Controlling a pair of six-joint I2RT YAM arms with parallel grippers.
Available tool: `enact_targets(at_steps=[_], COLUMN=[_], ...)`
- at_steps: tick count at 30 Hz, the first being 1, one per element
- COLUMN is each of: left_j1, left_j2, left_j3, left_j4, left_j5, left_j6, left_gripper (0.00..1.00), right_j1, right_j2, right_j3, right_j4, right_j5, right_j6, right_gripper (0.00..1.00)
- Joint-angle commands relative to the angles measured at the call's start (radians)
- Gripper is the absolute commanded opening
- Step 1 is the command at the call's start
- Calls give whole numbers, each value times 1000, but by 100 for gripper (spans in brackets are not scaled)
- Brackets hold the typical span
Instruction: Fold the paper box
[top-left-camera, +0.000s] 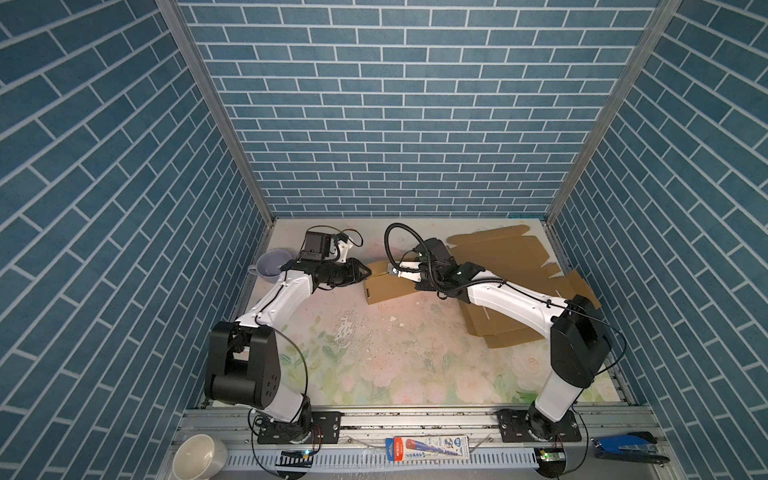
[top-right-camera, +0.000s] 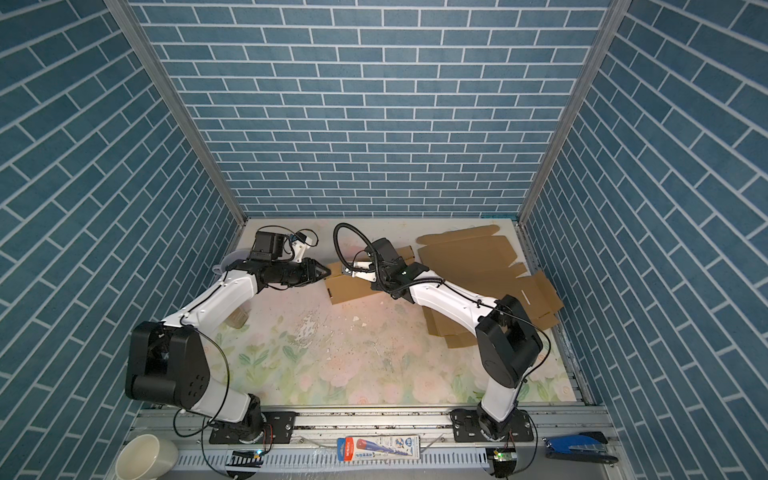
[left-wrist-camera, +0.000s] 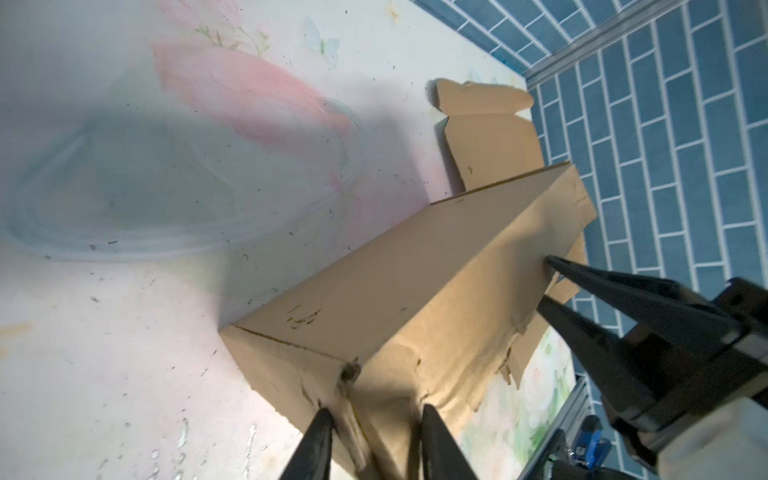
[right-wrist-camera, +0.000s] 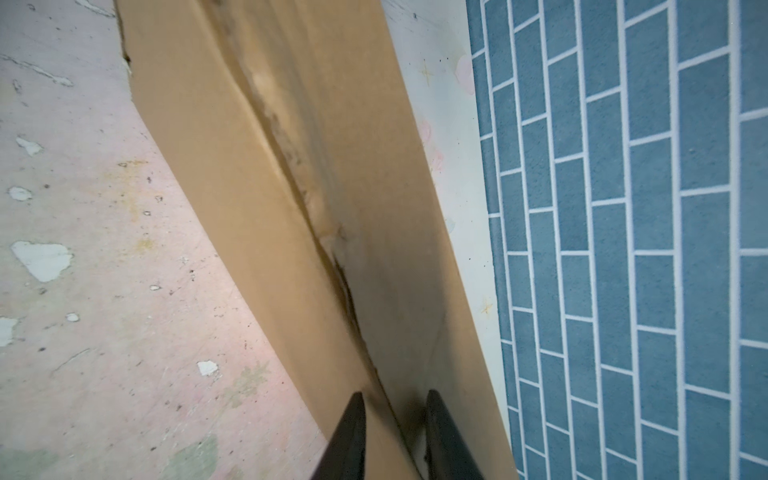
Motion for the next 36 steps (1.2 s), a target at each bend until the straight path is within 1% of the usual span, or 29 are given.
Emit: enact_targets(at_steps=[1,4,7,9,12,14,16,18,20,27,32,36], left_j1=[-3,-2,-2,-2,-2,-2,-2,-2,-2,-2,-2,-2], left_j2=[56,59,52,52,50,46,43,42,41,40,40,45], left_j3=[-78,-73,-66,-59,-55,-55,-53,-48,-44,-39,-42,-49], left_j4=[-18,-34,-41,-51,-60,-58,-59,-64,-70,-86,-83,-87], left_j5=[-60,-63,-70,-71,-76,-76,-78,-80,-82,-92,-90,-97], left_j6=[8,24,36,47,58,57,58,62,67,80,84,97], left_gripper=[31,30,30,30,31,31,31,32,32,33,33,30], right_j1=[-14,-46,-107,-158,-248,-315,-373,-412,-437,-487,-491,-510], right_j2=[18,-20,-60,-79,-88,-70,-44,-21,-7,44,87,143], right_j3=[63,112,144,161,199,243,283,307,309,305,299,285], right_j4=[-134,-173,-185,-189,-238,-317,-394,-445,-464,-476,-485,-536], right_j5=[-81,-177,-249,-267,-243,-277,-361,-447,-500,-581,-604,-566], right_j6=[137,259,413,536,771,916,1021,1072,1104,1144,1149,1157], right_gripper=[33,47,54,55,53,52,50,49,48,38,34,22])
